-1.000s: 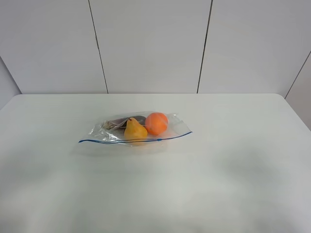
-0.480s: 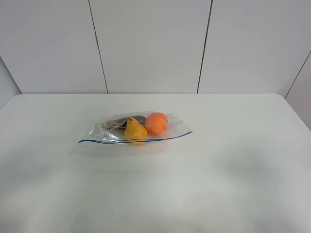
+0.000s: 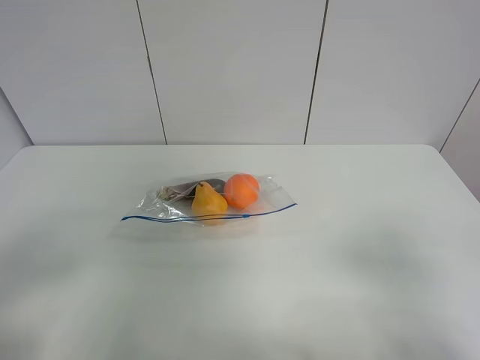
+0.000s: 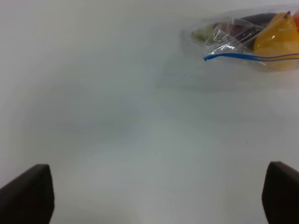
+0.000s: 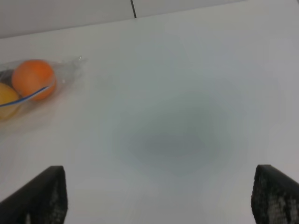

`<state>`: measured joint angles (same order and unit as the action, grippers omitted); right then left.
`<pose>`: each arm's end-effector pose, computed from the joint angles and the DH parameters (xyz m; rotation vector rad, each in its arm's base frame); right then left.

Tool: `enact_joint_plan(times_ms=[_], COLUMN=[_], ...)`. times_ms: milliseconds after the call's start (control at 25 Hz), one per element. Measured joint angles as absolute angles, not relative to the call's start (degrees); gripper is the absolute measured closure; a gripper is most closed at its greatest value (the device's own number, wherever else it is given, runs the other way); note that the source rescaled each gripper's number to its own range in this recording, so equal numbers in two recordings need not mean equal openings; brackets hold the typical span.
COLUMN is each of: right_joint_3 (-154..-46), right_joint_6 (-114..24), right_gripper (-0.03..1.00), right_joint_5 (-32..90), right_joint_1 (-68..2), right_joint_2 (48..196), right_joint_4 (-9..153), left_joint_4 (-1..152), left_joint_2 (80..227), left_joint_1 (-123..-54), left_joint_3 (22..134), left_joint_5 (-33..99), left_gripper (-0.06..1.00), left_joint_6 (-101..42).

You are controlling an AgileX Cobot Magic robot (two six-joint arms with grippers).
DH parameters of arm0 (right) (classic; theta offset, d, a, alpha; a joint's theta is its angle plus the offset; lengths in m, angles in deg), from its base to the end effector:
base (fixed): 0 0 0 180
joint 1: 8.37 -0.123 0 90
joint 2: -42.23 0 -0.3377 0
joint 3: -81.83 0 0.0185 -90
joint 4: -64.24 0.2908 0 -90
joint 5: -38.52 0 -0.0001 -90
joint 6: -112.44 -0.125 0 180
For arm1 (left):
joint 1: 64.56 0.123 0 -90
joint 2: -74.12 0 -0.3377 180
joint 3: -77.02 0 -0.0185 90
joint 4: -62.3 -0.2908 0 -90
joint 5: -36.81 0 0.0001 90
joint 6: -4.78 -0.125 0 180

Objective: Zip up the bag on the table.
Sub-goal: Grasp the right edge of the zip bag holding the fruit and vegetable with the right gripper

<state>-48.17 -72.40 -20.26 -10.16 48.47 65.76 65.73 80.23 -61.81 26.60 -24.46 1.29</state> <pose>0.0089 0.0031 0.2838 0.0528 2.0081 0.1055 0.0073 -0.0062 0.2765 0.0162 2.0545 -0.0042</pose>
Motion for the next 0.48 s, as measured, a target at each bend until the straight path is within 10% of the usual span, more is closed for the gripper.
enact_joint_plan(times_ms=[480], right_joint_3=[-48.4], right_joint_6=[-72.4], right_gripper=[-0.03], right_joint_5=[-18.9], right_joint_1=[-10.2], right_joint_2=[48.5], right_joint_4=[67.2], left_joint_4=[65.7], left_joint_2=[80.2], left_joint_1=[-61.8], left_joint_3=[26.6], left_joint_5=[-24.5], left_gripper=[-0.06], left_joint_6=[1.3])
